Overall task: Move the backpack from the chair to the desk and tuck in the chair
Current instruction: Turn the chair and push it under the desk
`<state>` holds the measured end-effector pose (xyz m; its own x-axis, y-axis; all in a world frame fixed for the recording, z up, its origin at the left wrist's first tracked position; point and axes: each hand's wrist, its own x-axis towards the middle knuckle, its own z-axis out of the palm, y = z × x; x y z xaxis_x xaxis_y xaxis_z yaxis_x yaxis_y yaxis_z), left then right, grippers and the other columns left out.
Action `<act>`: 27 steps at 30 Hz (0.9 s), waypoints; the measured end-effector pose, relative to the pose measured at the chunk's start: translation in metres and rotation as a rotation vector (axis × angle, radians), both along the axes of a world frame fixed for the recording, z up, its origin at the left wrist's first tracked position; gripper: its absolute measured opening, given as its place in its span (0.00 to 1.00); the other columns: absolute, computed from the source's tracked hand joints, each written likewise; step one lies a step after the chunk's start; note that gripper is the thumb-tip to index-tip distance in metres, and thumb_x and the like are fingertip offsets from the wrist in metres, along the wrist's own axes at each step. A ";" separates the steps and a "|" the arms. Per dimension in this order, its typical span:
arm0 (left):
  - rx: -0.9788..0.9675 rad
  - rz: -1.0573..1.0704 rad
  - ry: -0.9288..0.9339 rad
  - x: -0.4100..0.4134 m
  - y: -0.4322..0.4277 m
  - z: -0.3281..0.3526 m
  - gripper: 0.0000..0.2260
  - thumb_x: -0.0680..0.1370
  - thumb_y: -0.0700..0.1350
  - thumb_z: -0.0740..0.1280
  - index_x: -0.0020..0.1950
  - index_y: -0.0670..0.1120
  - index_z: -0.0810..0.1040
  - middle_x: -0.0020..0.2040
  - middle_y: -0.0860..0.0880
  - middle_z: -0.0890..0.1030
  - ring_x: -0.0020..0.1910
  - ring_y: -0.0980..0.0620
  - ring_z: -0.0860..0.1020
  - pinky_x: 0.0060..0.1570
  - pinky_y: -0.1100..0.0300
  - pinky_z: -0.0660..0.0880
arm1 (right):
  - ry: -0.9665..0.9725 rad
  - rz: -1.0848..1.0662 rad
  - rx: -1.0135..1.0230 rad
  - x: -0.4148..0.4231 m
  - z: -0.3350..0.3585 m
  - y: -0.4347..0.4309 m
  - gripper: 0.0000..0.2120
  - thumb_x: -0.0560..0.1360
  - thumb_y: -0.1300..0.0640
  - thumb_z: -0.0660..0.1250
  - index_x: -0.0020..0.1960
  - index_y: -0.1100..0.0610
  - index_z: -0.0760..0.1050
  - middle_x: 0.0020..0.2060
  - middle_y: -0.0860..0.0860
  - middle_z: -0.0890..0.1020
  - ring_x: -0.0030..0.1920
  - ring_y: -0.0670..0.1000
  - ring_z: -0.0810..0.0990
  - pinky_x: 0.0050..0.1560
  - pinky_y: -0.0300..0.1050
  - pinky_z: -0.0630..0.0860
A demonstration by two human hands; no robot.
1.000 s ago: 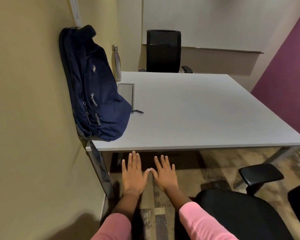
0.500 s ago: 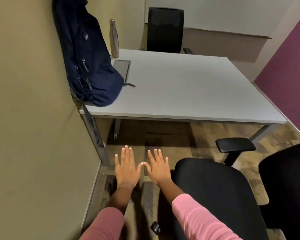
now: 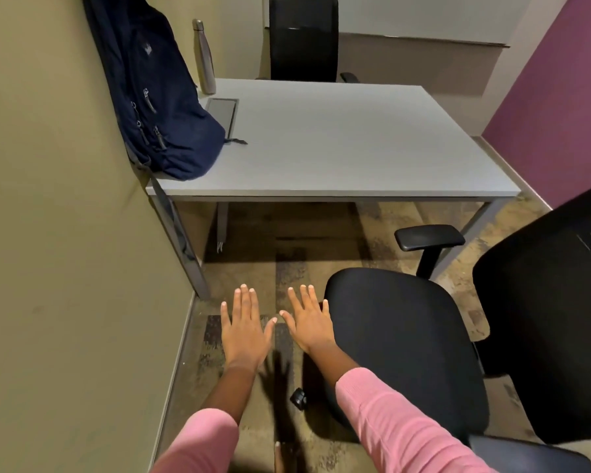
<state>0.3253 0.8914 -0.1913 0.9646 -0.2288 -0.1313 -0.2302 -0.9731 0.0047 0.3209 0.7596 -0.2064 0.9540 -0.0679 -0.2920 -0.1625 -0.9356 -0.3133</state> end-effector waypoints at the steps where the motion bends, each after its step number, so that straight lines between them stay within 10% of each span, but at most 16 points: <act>1: 0.002 0.001 0.001 -0.008 0.001 -0.001 0.31 0.79 0.59 0.44 0.71 0.40 0.35 0.76 0.42 0.42 0.75 0.45 0.41 0.72 0.47 0.41 | 0.005 0.007 -0.005 -0.009 0.000 0.001 0.27 0.80 0.44 0.46 0.75 0.53 0.44 0.76 0.56 0.47 0.76 0.55 0.41 0.74 0.59 0.43; 27: -0.074 0.387 -0.039 -0.153 -0.142 -0.014 0.31 0.80 0.58 0.45 0.74 0.40 0.41 0.77 0.42 0.45 0.75 0.46 0.43 0.72 0.47 0.43 | -0.046 0.435 -0.137 -0.124 -0.001 -0.136 0.27 0.80 0.46 0.46 0.75 0.54 0.43 0.76 0.55 0.47 0.76 0.55 0.41 0.74 0.59 0.42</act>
